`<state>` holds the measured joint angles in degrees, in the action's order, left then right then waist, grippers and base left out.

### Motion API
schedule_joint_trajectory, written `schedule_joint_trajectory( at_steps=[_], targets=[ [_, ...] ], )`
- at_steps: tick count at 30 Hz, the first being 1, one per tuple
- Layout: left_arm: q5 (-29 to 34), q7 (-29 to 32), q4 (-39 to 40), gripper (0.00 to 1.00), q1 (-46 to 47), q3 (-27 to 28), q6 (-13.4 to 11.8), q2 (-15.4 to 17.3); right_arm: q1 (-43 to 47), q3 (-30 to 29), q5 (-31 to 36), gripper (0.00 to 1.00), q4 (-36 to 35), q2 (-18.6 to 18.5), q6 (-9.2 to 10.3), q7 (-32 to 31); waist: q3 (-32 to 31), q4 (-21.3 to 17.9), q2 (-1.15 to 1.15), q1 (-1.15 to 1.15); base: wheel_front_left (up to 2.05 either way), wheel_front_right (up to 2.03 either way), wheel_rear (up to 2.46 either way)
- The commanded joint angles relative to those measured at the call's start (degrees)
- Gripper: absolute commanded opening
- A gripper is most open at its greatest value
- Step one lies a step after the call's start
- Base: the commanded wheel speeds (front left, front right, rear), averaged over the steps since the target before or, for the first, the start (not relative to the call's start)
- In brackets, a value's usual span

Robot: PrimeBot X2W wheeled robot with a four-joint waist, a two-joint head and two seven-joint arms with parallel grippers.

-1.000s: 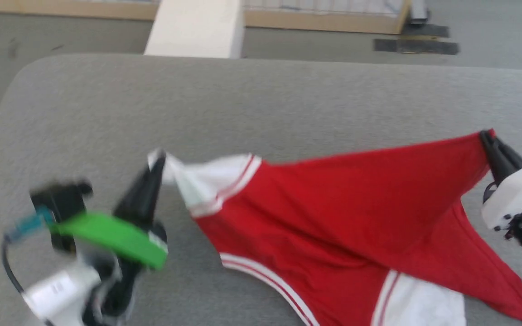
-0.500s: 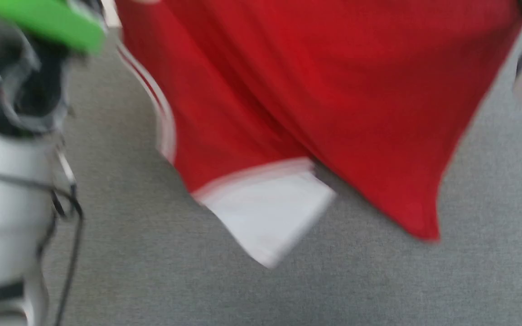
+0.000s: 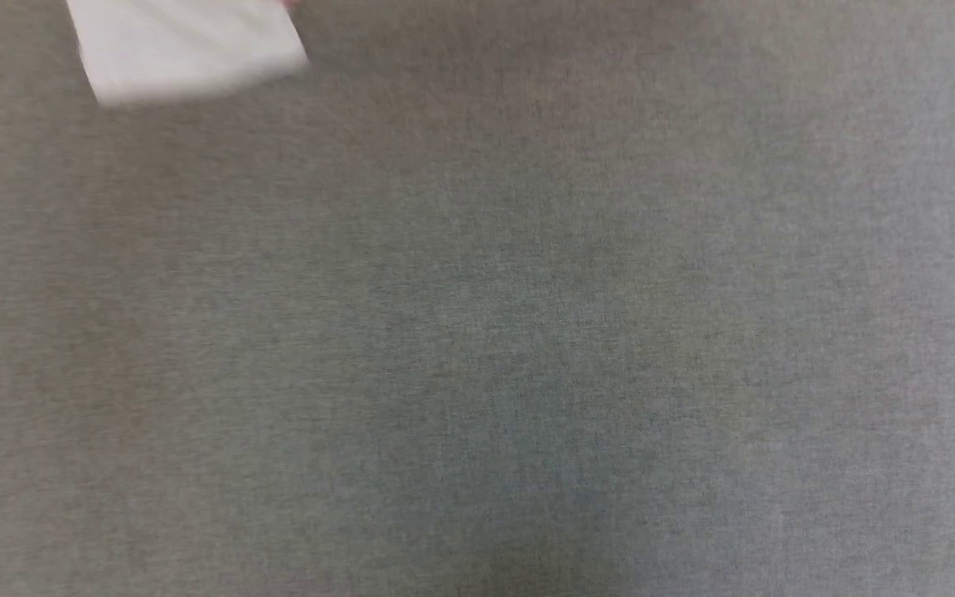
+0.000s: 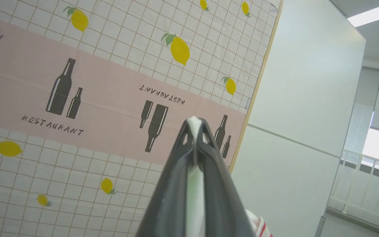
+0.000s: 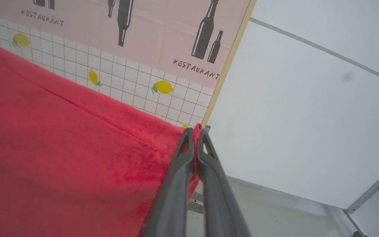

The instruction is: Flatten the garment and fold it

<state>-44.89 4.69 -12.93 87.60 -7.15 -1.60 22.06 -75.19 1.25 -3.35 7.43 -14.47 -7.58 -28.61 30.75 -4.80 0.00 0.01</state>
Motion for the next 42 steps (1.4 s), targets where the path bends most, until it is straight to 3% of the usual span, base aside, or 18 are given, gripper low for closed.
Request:
schedule_joint_trajectory(
  at_steps=[1,5,9,16,24,29,33,42],
  targets=[
    [-0.04,-0.94,-0.93,0.0,2.08,0.47,0.38,-0.01,-1.71,-0.03,0.86,0.0,0.83,0.6,0.09,1.57,2.46,-1.06,0.0,-0.01,0.0,0.0,0.0],
    [-1.06,-2.75,-4.03,0.0,4.14,0.82,2.73,-0.41,-3.41,-0.53,1.44,0.0,3.55,1.84,0.09,5.12,2.25,-0.25,0.0,-0.01,0.0,0.0,0.0],
    [-1.4,-3.11,-7.31,0.0,-1.45,-0.73,5.57,0.12,0.98,0.48,0.52,0.0,6.34,2.46,0.09,7.24,1.33,0.63,0.0,-0.01,0.0,0.0,0.0],
    [-4.5,-0.81,-9.45,0.0,-22.99,-4.46,8.34,2.45,16.81,3.46,-4.64,0.0,9.4,2.15,0.09,9.68,-3.27,2.14,0.0,-0.01,0.0,0.0,0.0],
    [-14.78,10.12,-1.52,0.0,-52.07,-9.55,8.98,6.13,38.33,5.29,-10.97,0.0,6.6,1.1,0.09,7.89,-10.85,3.97,0.0,-0.01,0.0,0.0,0.0],
    [-18.98,12.02,4.18,0.0,-67.63,-9.99,6.23,6.28,50.65,4.67,-10.8,0.0,3.17,0.85,0.09,5.35,-14.93,4.22,0.0,-0.01,0.0,0.0,0.0],
    [-19.01,11.91,7.97,0.0,-77.97,-10.59,2.58,7.17,59.54,2.03,-9.19,0.0,0.15,1.97,0.09,3.05,-17.44,4.47,0.0,-0.01,0.0,0.0,0.0],
    [-19.55,8.73,12.24,0.0,-92.53,-9.2,-2.97,7.61,74.54,-5.06,-6.94,0.0,-6.59,6.31,0.09,-2.44,-21.34,5.34,0.0,-0.01,0.0,0.0,0.0]
  ],
)
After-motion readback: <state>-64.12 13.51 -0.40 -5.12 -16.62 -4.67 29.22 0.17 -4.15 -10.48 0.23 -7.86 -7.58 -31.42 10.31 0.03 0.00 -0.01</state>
